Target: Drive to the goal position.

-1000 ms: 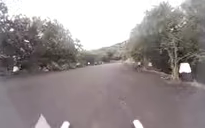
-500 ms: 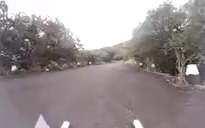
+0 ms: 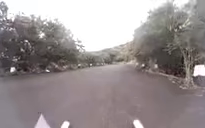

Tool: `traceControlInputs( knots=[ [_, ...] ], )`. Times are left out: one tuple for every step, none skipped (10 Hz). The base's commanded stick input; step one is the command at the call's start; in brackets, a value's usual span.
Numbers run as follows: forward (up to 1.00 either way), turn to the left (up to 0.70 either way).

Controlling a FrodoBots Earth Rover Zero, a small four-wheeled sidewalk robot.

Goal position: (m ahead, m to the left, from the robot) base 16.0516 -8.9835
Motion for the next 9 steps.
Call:
traceControlInputs(
  knots=[
    [0.5,-0.36],
    [0.5,-0.5],
    [0.5,-0.5],
    [0.5,-0.5],
    [0.5,-0.5],
    [0.5,-0.35],
    [0.5,0.0],
    [0.5,0.0],
    [0.5,0.0]
  ],
)
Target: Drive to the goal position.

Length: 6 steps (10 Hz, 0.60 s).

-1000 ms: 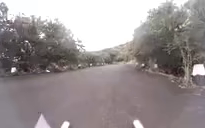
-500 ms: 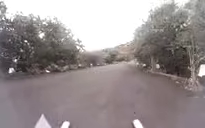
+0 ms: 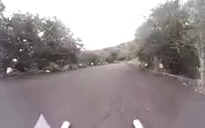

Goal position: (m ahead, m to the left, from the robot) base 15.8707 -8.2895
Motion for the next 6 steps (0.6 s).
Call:
traceControlInputs(
  knots=[
    [0.5,0.0],
    [0.5,0.0],
    [0.5,0.0],
    [0.5,0.0],
    [0.5,0.0],
    [0.5,0.0]
  ],
)
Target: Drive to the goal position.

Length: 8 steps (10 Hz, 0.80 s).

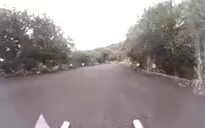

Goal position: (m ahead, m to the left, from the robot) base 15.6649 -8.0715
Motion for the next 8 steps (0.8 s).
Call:
traceControlInputs(
  knots=[
    [0.5,0.0],
    [0.5,0.0],
    [0.5,0.0],
    [0.5,0.0],
    [0.5,0.0],
    [0.5,0.0],
    [0.5,0.0],
    [0.5,0.0]
  ],
)
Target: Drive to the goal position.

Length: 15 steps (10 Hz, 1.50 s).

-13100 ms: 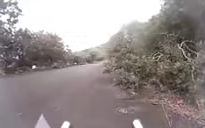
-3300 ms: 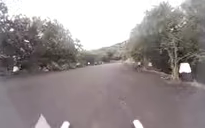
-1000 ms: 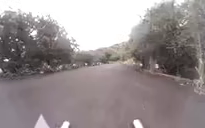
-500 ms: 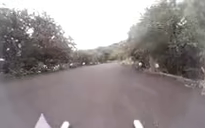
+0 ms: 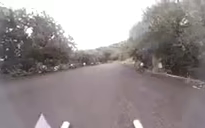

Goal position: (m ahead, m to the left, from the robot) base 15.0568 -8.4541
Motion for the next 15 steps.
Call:
traceControlInputs(
  knots=[
    [0.5,0.0],
    [0.5,0.0],
    [0.5,0.0],
    [0.5,-0.24],
    [0.5,-0.49],
    [0.5,-0.5],
    [0.5,-0.5],
    [0.5,-0.5],
    [0.5,-0.5],
    [0.5,-0.5],
    [0.5,0.0],
    [0.5,0.0],
    [0.5,0.0],
    [0.5,0.0],
    [0.5,0.0]
  ],
)
